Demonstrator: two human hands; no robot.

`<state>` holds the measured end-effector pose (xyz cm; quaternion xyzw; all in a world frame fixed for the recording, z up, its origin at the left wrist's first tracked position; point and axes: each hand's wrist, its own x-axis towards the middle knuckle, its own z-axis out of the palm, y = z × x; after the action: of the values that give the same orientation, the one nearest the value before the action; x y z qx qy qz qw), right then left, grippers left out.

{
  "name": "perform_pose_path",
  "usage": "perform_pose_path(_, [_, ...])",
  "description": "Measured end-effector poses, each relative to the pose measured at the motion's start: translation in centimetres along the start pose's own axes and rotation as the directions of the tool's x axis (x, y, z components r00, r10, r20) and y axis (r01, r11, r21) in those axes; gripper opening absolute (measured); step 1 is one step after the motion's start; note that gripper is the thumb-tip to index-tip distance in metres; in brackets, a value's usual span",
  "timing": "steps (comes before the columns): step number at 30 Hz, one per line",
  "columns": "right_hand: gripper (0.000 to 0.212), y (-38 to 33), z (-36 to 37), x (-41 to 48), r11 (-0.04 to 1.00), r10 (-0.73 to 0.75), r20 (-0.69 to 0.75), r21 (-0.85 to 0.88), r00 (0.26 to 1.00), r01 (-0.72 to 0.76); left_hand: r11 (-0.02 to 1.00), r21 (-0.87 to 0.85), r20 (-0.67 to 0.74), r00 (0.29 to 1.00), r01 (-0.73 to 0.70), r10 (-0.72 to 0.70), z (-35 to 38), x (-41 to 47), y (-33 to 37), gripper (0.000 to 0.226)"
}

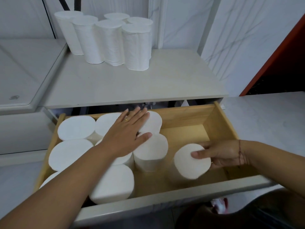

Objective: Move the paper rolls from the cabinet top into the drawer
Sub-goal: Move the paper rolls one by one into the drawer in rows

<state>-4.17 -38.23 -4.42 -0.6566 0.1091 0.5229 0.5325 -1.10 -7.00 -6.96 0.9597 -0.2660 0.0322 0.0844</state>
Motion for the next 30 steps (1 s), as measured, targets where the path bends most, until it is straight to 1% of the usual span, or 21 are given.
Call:
perform_pose_path(1, [0.066, 0.4, 0.6, -0.1, 1.000, 0.007, 0.012, -0.005, 1.000, -0.007, 1.000, -0.001, 0.018, 1.000, -0.009, 0.009, 0.1, 0.0, 0.0, 0.076])
perform_pose_path(3, [0.057, 0.9, 1.7, -0.2, 1.000, 0.017, -0.013, -0.009, 1.000, -0.017, 1.000, 0.005, 0.032, 0.999, -0.013, 0.013, 0.3, 0.1, -0.1, 0.078])
perform_pose_path(6, [0.051, 0.9, 3.5, -0.1, 1.000, 0.018, -0.053, 0.001, 0.998, -0.018, 1.000, 0.009, 0.033, 0.999, -0.013, 0.013, 0.4, 0.1, -0.1, 0.080])
perform_pose_path(9, [0.043, 0.5, 5.7, 0.8, 1.000, -0.009, -0.041, 0.012, 0.999, 0.010, 1.000, 0.013, 0.038, 0.999, -0.009, 0.009, 0.4, 0.1, -0.1, 0.078])
perform_pose_path(12, [0.031, -0.2, 8.0, 2.4, 1.000, -0.009, -0.023, 0.007, 1.000, 0.009, 1.000, 0.021, 0.040, 0.999, -0.010, 0.009, 0.3, 0.2, 0.0, 0.081])
perform_pose_path(14, [0.030, -0.9, 9.1, 3.0, 1.000, -0.001, -0.031, -0.017, 1.000, 0.000, 1.000, 0.021, 0.037, 0.999, -0.008, 0.007, 0.3, 0.2, 0.0, 0.080])
perform_pose_path(16, [0.043, -1.5, 9.7, 3.2, 0.999, 0.018, -0.057, -0.040, 0.998, -0.020, 1.000, 0.017, 0.037, 0.999, -0.003, 0.002, 0.2, 0.2, 0.1, 0.079])
perform_pose_path(19, [0.075, -1.6, 9.9, 2.9, 0.998, 0.016, -0.078, -0.054, 0.997, -0.020, 1.000, 0.011, 0.034, 0.999, -0.004, 0.004, 0.2, 0.1, 0.2, 0.079])
perform_pose_path(21, [0.096, -1.5, 9.8, 2.6, 0.998, -0.012, -0.110, -0.058, 0.994, 0.005, 1.000, 0.003, -0.003, 1.000, -0.004, 0.004, 0.1, 0.0, 0.2, 0.077])
perform_pose_path(23, [0.113, -1.9, 9.5, 2.2, 0.992, -0.071, -0.199, -0.120, 0.978, 0.047, 1.000, -0.015, -0.077, 0.997, 0.011, -0.012, -0.1, -0.1, 0.2, 0.073])
perform_pose_path(24, [0.115, -2.3, 9.3, 1.9, 0.976, -0.120, -0.259, -0.209, 0.958, 0.066, 0.999, -0.030, -0.109, 0.994, 0.025, -0.028, -0.1, -0.2, 0.2, 0.071])
perform_pose_path(25, [0.112, -3.0, 9.0, 1.7, 0.944, -0.188, -0.322, -0.321, 0.928, 0.080, 0.998, -0.042, -0.133, 0.990, 0.044, -0.050, -0.2, -0.2, 0.2, 0.071])
perform_pose_path(26, [0.104, -3.8, 8.6, 1.4, 0.901, -0.271, -0.384, -0.423, 0.883, 0.093, 0.997, -0.046, -0.150, 0.986, 0.069, -0.075, -0.3, -0.1, 0.2, 0.072])
perform_pose_path(28, [0.081, -5.7, 7.7, 1.0, 0.821, -0.461, -0.476, -0.548, 0.749, 0.157, 0.992, -0.029, -0.177, 0.976, 0.126, -0.129, -0.5, 0.2, -0.1, 0.073])
perform_pose_path(30, [0.057, -8.2, 6.9, 1.3, 0.769, -0.605, -0.510, -0.573, 0.612, 0.283, 0.981, -0.013, -0.210, 0.959, 0.191, -0.190, -0.7, 0.5, -0.8, 0.073])
